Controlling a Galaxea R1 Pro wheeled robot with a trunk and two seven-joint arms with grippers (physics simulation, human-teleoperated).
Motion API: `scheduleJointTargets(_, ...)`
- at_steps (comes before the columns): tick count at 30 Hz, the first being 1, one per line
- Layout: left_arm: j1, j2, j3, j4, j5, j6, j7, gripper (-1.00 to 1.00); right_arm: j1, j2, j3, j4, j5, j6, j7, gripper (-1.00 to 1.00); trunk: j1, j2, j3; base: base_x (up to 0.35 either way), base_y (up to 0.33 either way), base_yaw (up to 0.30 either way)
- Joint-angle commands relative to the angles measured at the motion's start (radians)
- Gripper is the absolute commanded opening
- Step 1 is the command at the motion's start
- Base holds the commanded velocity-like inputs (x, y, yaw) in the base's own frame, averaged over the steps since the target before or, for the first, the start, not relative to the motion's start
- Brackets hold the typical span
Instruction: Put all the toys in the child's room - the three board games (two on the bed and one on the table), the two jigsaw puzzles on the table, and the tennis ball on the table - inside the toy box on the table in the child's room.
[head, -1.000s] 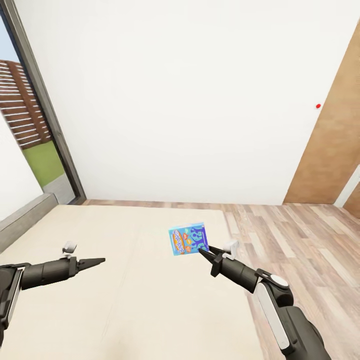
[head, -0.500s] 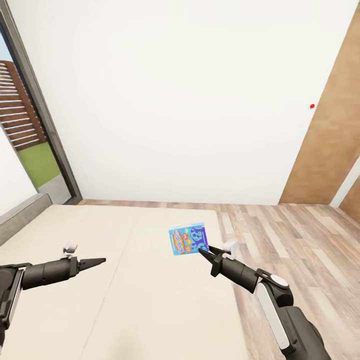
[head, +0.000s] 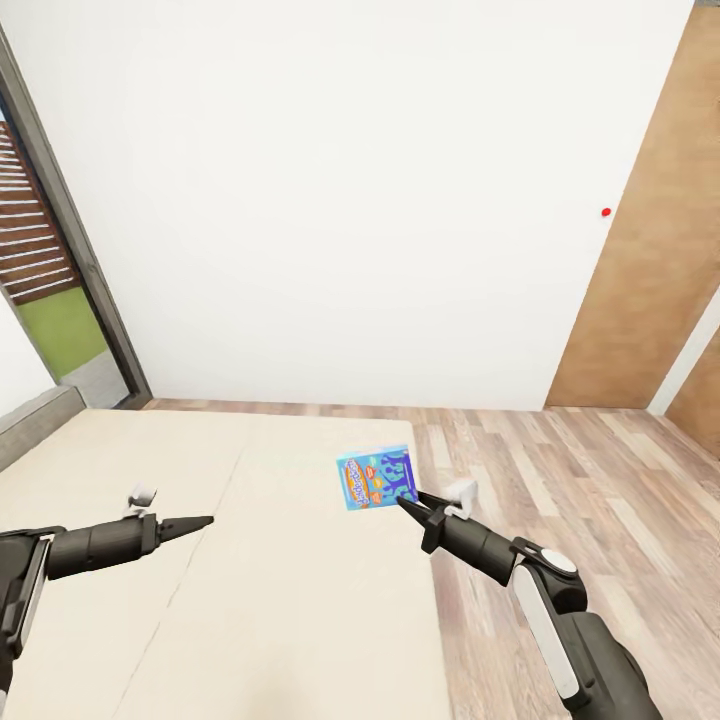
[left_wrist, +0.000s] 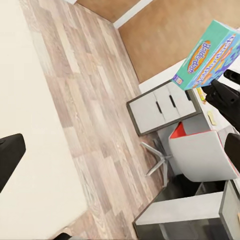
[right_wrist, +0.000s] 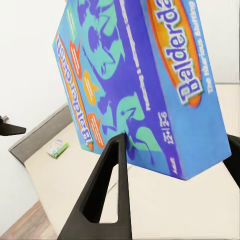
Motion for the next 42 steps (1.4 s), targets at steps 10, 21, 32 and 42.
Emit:
scheduleJointTargets(10,-0.001,0.000,0.001,-0.001,-0.010,0.011,-0.009,1.00,-0.001,-0.001,0.000,0.000,-0.008,0.010,-0.001,-1.00,0.001,-0.002,-0.002,0.000,-0.307,0.069)
scheduleJointTargets(21,-0.001,-0.009,0.002,-0.001,-0.010,0.011,-0.009,1.00,-0.001,-0.001,0.001,0.000,-0.003,0.010,-0.001,-1.00,0.001,-0.002,-0.002,0.000,-0.307,0.248)
scheduleJointTargets(32,-0.001,-0.011,0.001,-0.001,-0.010,0.010,-0.009,1.00,-0.001,-0.001,0.001,-0.001,-0.001,0.010,-0.001,-1.00,0.001,-0.002,-0.002,0.000,-0.307,0.283)
scheduleJointTargets(42,-0.001,-0.011,0.001,-0.001,-0.010,0.010,-0.009,1.00,-0.001,-0.001,0.001,-0.002,-0.001,0.007,-0.001,-1.00,0.001,-0.002,0.002,0.000,-0.306,0.257)
